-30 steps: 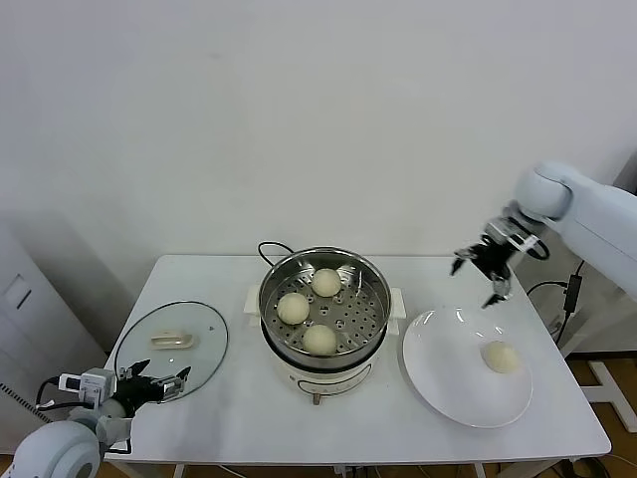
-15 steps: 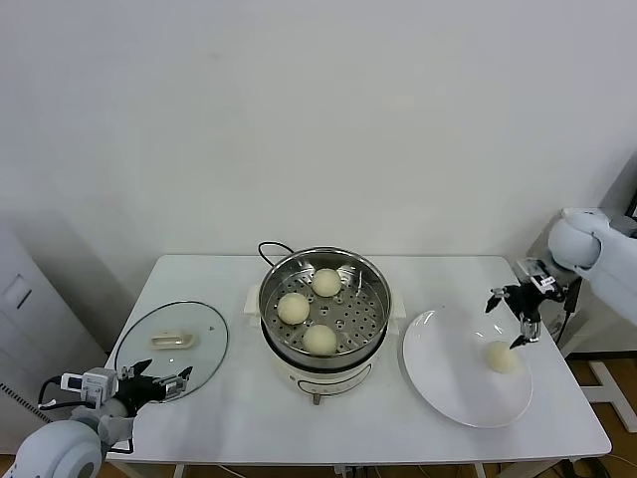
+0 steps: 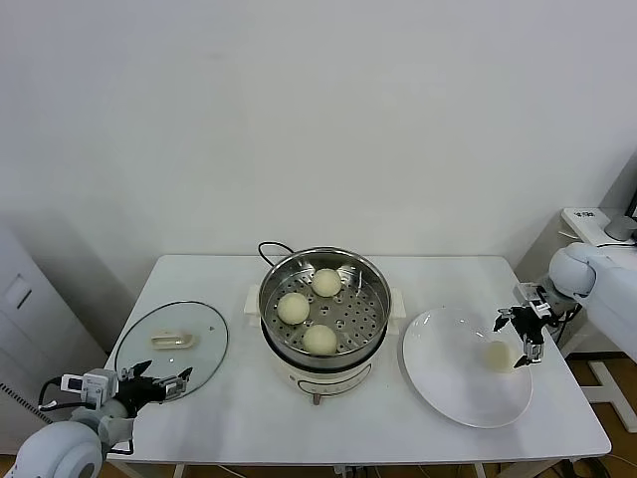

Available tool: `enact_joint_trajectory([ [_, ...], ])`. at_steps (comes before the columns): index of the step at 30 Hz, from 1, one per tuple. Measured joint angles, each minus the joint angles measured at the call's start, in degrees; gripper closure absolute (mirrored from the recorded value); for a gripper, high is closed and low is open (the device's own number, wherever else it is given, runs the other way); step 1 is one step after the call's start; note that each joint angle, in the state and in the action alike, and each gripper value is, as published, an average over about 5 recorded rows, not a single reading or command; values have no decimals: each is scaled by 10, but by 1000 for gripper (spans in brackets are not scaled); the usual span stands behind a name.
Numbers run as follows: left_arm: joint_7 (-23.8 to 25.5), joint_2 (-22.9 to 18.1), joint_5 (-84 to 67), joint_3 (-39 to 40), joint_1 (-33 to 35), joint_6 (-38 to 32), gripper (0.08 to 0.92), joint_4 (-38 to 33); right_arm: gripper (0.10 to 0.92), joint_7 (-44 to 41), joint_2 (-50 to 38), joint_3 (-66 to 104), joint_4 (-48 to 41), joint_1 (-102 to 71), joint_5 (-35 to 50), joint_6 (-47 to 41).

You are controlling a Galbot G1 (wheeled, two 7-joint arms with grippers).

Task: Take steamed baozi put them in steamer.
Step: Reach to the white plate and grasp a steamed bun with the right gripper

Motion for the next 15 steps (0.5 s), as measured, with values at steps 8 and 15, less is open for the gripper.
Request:
enact_joint_trajectory([
  [8, 0, -1, 1, 0, 2, 0, 177, 0, 276, 12, 21, 36, -23, -34, -35, 4],
  [15, 0, -1, 2, 0, 3, 0, 177, 0, 454, 17, 36, 56, -38, -47, -52, 6],
])
